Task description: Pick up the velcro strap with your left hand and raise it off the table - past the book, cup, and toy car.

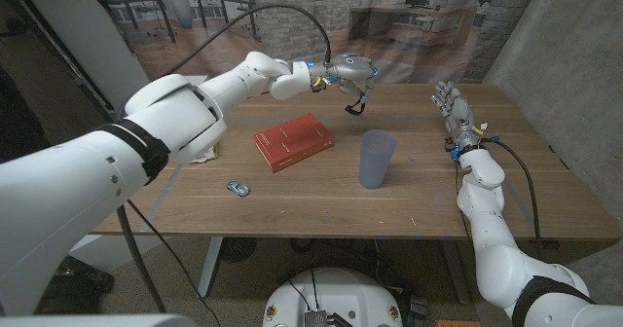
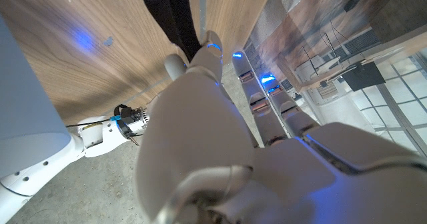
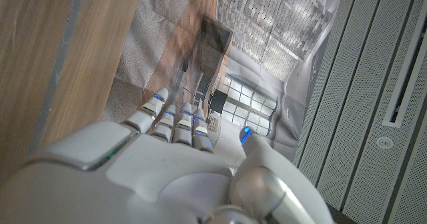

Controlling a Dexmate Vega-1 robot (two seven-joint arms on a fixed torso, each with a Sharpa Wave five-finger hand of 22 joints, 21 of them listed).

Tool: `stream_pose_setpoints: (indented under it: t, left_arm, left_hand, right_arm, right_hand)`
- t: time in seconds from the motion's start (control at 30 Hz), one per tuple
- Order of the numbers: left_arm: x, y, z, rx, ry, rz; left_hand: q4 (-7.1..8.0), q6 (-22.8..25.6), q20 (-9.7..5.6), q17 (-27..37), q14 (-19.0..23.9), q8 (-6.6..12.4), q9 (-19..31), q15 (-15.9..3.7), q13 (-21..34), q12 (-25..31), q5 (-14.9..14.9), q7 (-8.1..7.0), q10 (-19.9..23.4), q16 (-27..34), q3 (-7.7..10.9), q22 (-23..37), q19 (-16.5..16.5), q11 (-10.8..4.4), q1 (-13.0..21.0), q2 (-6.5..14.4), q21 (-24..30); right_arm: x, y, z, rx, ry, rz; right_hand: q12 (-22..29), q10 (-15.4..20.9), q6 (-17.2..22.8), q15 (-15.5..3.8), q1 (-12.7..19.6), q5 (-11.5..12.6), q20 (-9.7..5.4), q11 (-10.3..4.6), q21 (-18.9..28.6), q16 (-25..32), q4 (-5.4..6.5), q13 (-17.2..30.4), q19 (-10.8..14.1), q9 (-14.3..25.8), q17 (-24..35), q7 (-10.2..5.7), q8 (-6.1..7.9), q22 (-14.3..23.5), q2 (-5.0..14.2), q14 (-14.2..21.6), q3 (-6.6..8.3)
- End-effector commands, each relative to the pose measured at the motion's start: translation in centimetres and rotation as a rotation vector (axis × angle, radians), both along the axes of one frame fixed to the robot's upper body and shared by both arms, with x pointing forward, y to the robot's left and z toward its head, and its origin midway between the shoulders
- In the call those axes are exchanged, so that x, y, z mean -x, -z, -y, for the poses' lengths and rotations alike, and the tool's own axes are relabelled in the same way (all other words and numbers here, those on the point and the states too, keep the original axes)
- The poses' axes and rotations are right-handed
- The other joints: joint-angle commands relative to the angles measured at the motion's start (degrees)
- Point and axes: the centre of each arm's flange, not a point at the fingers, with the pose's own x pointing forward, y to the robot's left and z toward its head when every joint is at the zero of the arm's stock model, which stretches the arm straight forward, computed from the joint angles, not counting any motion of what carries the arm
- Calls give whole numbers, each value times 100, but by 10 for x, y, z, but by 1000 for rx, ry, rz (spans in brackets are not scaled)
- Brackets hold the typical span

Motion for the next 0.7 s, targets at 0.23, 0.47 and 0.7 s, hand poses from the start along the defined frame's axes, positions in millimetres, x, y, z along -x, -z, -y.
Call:
stream_pose_setpoints:
  t: [0.23,0.47,0.7]
  left_arm:
    - [8,-26,-22,167,-6,125]
    - [10,-35,-28,217,-11,164]
    - [13,-42,-32,269,3,191]
  left_hand:
    - [-9,138,-229,31,127,-43,12,-951,464,15,-20,19,116,47,61,8,40,22,-2,-29,78]
    - [-11,180,-241,34,178,-79,12,-951,478,15,-14,48,162,48,68,6,47,31,4,-54,93]
    - [-11,244,-260,39,257,-108,13,-951,506,26,-2,88,216,57,77,2,61,37,7,-79,111]
  right_arm:
    - [4,0,-8,12,-8,-3]
    - [4,0,-12,18,-12,-5]
    - [5,1,-15,20,-9,-5]
  right_hand:
    - [5,31,35,-5,-16,65,-131,-37,-21,-7,-7,19,-12,27,4,-40,41,27,-31,18,-7]
    - [2,24,33,-6,-15,74,-139,-30,-26,-8,-11,19,-16,27,4,-42,39,27,-32,19,-8]
    - [-1,22,37,-7,-14,86,-145,-45,-29,-11,-17,18,-15,27,3,-43,38,27,-36,18,-11]
